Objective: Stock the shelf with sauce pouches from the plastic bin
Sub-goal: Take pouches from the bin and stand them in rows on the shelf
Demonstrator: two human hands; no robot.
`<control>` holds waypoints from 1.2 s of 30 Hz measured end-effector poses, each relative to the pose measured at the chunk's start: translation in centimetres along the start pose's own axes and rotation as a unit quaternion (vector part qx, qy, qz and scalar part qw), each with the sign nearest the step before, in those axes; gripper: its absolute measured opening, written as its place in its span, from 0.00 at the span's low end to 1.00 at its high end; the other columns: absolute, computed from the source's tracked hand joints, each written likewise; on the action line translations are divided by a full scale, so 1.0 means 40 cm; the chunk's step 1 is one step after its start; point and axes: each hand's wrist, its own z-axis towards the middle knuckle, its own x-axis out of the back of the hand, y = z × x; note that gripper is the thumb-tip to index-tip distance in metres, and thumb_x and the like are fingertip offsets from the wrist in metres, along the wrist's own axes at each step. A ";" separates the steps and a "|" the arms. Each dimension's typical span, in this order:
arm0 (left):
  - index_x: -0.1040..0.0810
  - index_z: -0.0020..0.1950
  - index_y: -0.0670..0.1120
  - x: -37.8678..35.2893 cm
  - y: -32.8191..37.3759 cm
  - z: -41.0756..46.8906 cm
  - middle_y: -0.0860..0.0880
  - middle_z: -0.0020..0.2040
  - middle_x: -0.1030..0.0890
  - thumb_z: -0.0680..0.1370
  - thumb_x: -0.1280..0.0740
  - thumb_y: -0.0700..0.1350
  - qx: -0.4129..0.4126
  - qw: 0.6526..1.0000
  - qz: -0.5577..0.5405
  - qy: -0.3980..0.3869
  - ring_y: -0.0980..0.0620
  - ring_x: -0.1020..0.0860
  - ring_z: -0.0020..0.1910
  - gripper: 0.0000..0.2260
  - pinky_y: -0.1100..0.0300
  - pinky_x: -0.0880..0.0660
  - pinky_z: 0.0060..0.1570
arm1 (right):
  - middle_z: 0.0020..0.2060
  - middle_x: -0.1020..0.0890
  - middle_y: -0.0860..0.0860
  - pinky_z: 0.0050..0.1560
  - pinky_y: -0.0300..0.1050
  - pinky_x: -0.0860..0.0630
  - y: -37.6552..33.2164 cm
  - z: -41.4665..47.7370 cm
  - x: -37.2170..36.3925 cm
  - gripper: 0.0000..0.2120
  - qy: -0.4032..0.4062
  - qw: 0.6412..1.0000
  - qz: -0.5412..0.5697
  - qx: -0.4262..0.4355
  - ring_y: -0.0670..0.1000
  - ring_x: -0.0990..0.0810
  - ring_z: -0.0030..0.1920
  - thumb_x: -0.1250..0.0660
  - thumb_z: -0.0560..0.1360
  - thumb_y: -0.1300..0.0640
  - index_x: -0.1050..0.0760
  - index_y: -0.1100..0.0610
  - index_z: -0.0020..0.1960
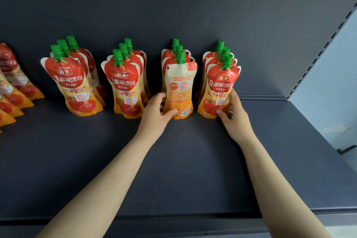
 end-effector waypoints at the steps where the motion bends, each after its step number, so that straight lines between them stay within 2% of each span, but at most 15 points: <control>1: 0.28 0.66 0.48 -0.001 0.002 0.000 0.50 0.63 0.23 0.75 0.28 0.45 0.000 1.000 -0.003 0.000 0.52 0.23 0.59 0.21 0.55 0.21 0.55 | 0.65 0.24 0.46 0.65 0.46 0.29 0.001 0.001 0.000 0.34 0.002 1.000 0.000 0.001 0.49 0.26 0.65 0.34 0.77 0.63 0.45 0.46 0.77; 6: 0.29 0.66 0.46 -0.005 0.006 -0.002 0.49 0.63 0.22 0.76 0.28 0.46 -0.005 1.000 0.010 0.004 0.52 0.23 0.59 0.20 0.62 0.24 0.52 | 0.58 0.23 0.45 0.58 0.42 0.29 -0.005 0.003 -0.003 0.35 0.021 1.000 -0.020 0.007 0.47 0.24 0.56 0.33 0.77 0.63 0.45 0.48 0.77; 8: 0.28 0.65 0.46 -0.006 0.005 -0.004 0.49 0.63 0.22 0.76 0.29 0.47 -0.008 1.000 0.023 0.003 0.52 0.23 0.60 0.20 0.61 0.24 0.54 | 0.57 0.24 0.44 0.56 0.41 0.30 -0.004 0.001 -0.004 0.34 0.022 0.999 -0.029 0.010 0.45 0.26 0.54 0.33 0.77 0.62 0.45 0.49 0.77; 12: 0.28 0.65 0.46 -0.007 0.003 -0.012 0.48 0.63 0.21 0.76 0.29 0.49 -0.010 0.999 0.051 0.004 0.50 0.23 0.61 0.20 0.52 0.23 0.59 | 0.65 0.25 0.49 0.63 0.49 0.28 0.006 0.005 -0.006 0.34 0.024 0.999 -0.033 0.013 0.50 0.27 0.64 0.33 0.77 0.61 0.44 0.46 0.77; 16: 0.27 0.65 0.45 -0.004 0.008 -0.019 0.48 0.61 0.21 0.75 0.28 0.50 -0.003 0.998 0.061 0.016 0.50 0.22 0.58 0.21 0.54 0.22 0.57 | 0.66 0.27 0.51 0.63 0.51 0.27 0.010 0.001 -0.006 0.35 0.034 0.998 -0.044 -0.005 0.52 0.28 0.64 0.32 0.77 0.60 0.45 0.46 0.77; 19: 0.27 0.64 0.45 0.008 0.016 -0.039 0.48 0.59 0.21 0.75 0.28 0.47 0.001 0.999 0.042 0.034 0.51 0.22 0.57 0.20 0.59 0.24 0.54 | 0.62 0.24 0.51 0.55 0.44 0.27 0.000 -0.019 0.008 0.35 0.048 0.998 -0.035 -0.033 0.51 0.24 0.59 0.31 0.76 0.58 0.44 0.49 0.77; 21: 0.28 0.66 0.45 0.024 0.021 -0.059 0.47 0.61 0.22 0.75 0.28 0.46 0.001 0.999 0.037 0.039 0.51 0.23 0.59 0.21 0.58 0.25 0.55 | 0.61 0.24 0.52 0.53 0.40 0.30 -0.017 -0.043 0.025 0.32 0.067 0.996 -0.032 -0.050 0.52 0.23 0.58 0.30 0.76 0.56 0.39 0.53 0.76; 26: 0.32 0.72 0.46 0.080 0.045 -0.084 0.46 0.68 0.26 0.76 0.28 0.48 0.017 0.999 0.026 -0.019 0.47 0.26 0.64 0.26 0.57 0.28 0.59 | 0.63 0.23 0.54 0.59 0.44 0.28 -0.082 -0.130 0.038 0.25 0.101 0.992 -0.040 -0.068 0.54 0.23 0.60 0.28 0.75 0.55 0.30 0.54 0.69; 30: 0.41 0.77 0.49 0.109 0.062 -0.066 0.47 0.75 0.33 0.78 0.31 0.49 0.076 0.989 -0.054 -0.116 0.46 0.32 0.71 0.31 0.51 0.31 0.66 | 0.62 0.22 0.51 0.57 0.41 0.29 -0.129 -0.186 0.009 0.20 0.097 0.992 -0.031 -0.070 0.52 0.23 0.60 0.31 0.76 0.56 0.28 0.53 0.67; 33: 0.42 0.78 0.51 0.110 0.050 -0.052 0.48 0.74 0.32 0.79 0.34 0.49 0.091 0.980 -0.064 -0.162 0.47 0.32 0.71 0.29 0.50 0.31 0.66 | 0.60 0.21 0.50 0.58 0.43 0.27 -0.140 -0.207 -0.023 0.19 0.075 0.993 -0.014 -0.085 0.51 0.22 0.59 0.32 0.77 0.53 0.28 0.52 0.68; 36: 0.34 0.74 0.49 0.102 0.036 -0.069 0.50 0.67 0.25 0.80 0.36 0.44 0.089 0.982 -0.085 -0.143 0.50 0.26 0.66 0.22 0.57 0.28 0.60 | 0.62 0.22 0.48 0.62 0.45 0.27 -0.138 -0.210 -0.045 0.20 0.037 0.996 -0.005 -0.077 0.50 0.23 0.61 0.34 0.78 0.51 0.29 0.51 0.69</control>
